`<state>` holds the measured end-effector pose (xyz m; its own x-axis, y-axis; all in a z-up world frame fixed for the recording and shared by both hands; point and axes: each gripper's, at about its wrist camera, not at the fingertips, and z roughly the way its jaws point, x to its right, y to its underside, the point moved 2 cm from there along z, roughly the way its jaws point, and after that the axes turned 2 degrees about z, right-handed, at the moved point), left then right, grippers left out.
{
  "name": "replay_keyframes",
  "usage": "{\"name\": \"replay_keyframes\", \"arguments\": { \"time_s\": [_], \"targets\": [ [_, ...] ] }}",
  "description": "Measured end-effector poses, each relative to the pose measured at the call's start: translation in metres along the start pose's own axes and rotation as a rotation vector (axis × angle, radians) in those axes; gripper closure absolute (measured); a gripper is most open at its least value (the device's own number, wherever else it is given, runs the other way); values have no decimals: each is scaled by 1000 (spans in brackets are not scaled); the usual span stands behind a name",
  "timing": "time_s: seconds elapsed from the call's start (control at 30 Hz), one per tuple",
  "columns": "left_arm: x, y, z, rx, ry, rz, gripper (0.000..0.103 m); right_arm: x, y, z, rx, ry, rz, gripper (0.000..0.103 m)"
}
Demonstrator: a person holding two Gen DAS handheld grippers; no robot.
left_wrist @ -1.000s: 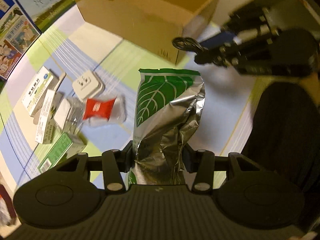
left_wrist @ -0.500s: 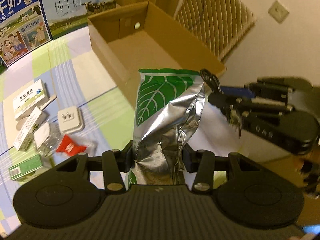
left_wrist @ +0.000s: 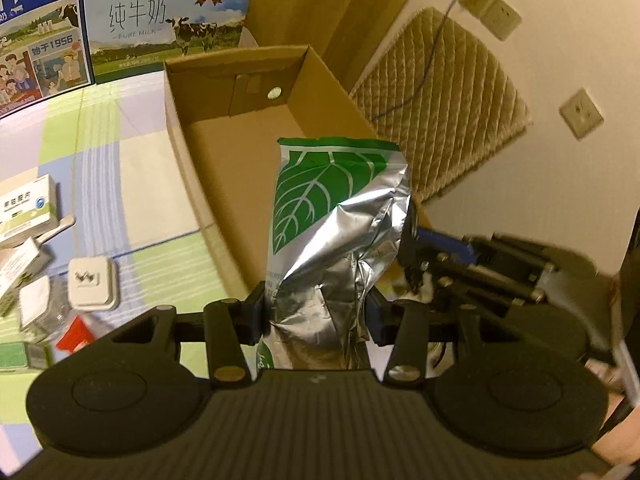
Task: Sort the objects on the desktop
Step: 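Lift the foil bag and cable and carry both toward the cardboard box, then lower the foil bag and cable into the box and open both tools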
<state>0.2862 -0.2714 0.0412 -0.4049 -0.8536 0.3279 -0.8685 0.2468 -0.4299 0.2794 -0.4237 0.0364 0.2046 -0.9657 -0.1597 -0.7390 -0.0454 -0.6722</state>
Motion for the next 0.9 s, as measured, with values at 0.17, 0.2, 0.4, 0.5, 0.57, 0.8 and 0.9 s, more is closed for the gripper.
{"name": "replay_keyframes", "arguments": {
  "time_s": [0.17,0.2,0.4,0.5,0.57,0.8,0.9],
  "targets": [
    [-1,-21,15,26,21,-61,60,19,-6,13,4,9,47,92],
    [-2,-25,17,34,22,-70,60,22,-8,15,6,10,54,92],
    [-10,-41,34,60,32,-124,60,33,-17,29,14,10,71,92],
    [-13,-44,42,69,37,-148,60,34,-23,37,14,5,72,92],
    [-15,-46,47,77,43,-163,60,34,-25,43,10,3,76,92],
    [-27,-49,64,75,49,-210,60,35,-25,61,-13,5,81,92],
    [-31,-47,70,69,36,-202,59,35,-22,66,-22,7,82,92]
  ]
}}
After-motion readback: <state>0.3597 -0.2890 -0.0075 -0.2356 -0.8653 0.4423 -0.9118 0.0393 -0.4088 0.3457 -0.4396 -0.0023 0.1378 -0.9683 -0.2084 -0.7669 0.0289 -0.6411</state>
